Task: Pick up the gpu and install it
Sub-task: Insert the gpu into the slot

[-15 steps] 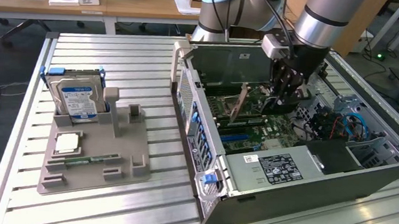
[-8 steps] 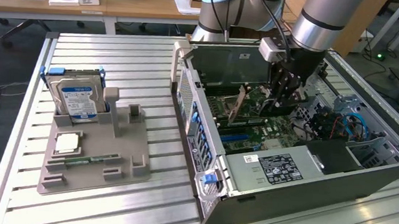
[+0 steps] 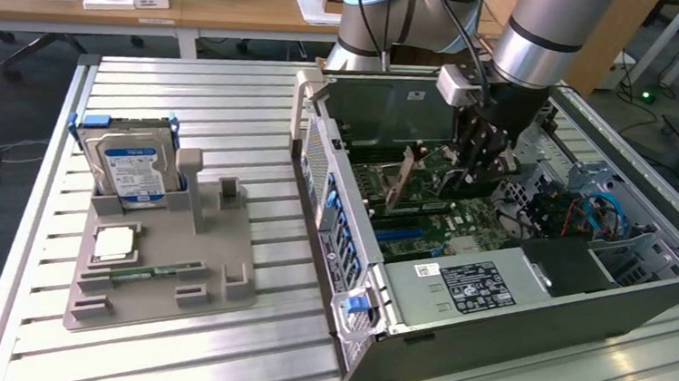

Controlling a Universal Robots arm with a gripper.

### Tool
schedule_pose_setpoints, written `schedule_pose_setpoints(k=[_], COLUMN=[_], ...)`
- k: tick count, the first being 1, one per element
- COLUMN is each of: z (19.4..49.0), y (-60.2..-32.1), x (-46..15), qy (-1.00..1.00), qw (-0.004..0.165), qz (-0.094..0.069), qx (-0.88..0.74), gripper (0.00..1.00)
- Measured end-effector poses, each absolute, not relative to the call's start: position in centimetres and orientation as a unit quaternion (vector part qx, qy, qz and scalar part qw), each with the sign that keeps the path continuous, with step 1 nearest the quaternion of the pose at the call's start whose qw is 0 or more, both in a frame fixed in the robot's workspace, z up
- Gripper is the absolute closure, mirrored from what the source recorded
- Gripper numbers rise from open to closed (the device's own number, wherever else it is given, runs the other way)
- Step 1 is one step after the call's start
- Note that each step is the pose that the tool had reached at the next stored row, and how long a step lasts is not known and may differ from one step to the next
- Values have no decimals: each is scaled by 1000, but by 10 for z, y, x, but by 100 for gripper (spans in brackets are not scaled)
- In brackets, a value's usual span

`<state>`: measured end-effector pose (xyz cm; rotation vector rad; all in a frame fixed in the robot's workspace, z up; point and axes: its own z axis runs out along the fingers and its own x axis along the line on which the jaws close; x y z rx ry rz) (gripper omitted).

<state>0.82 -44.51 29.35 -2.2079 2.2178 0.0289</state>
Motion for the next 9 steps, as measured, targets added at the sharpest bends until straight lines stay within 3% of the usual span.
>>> schedule_pose_setpoints(k=[9], z=[282], y=[-446], x=[6], qy=[709], qw=[6], qz=[9], qx=[-705], gripper=[74])
